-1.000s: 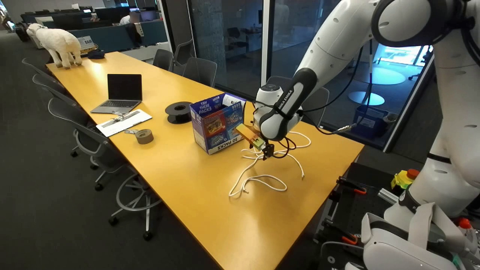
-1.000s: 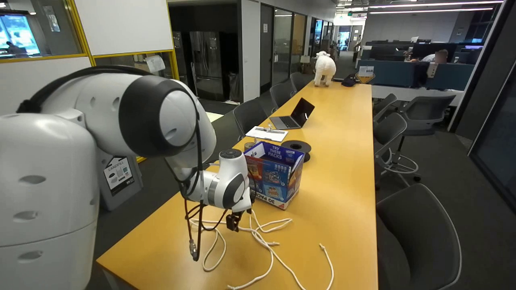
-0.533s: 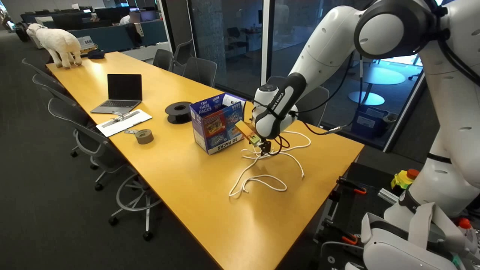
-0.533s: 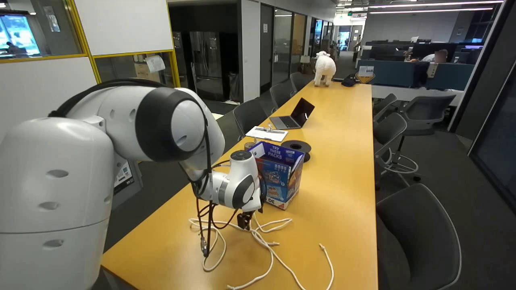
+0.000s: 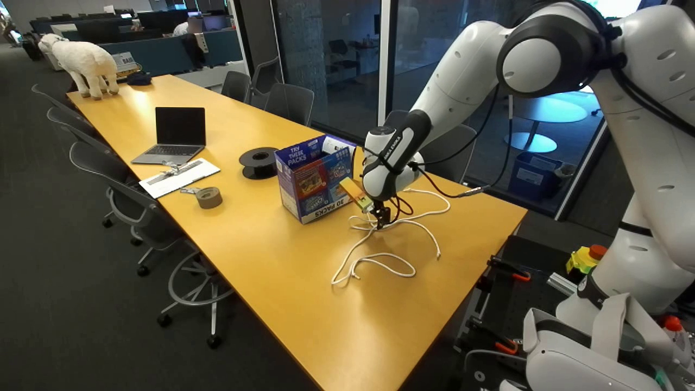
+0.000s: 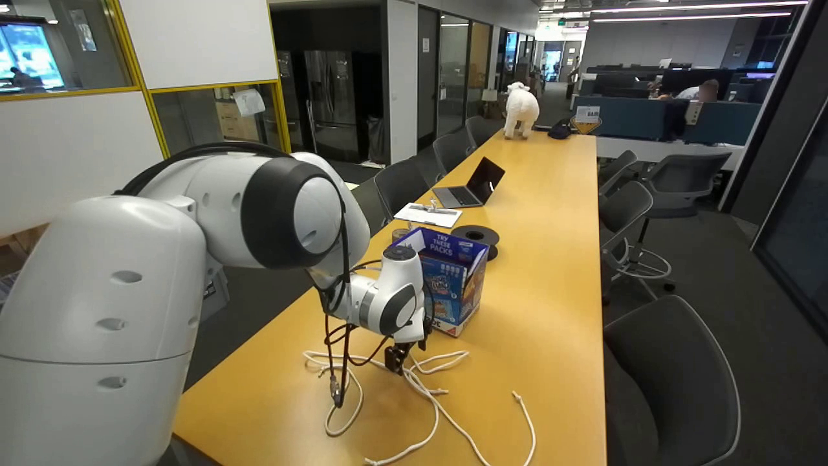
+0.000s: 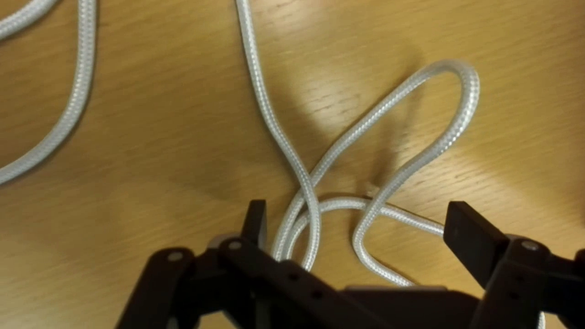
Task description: Pick up the ropes from the table and put them in the box
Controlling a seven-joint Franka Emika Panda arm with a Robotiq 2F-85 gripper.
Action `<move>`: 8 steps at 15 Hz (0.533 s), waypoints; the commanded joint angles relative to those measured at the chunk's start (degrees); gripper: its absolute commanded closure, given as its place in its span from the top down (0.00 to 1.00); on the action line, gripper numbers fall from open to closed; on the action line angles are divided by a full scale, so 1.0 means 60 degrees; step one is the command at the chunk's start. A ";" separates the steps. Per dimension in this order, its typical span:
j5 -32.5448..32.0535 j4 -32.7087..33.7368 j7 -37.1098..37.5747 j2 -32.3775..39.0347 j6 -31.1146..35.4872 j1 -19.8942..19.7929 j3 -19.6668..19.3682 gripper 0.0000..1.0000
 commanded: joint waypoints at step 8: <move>0.0838 0.0466 -0.0957 0.0354 -0.0321 -0.0758 0.0760 1.00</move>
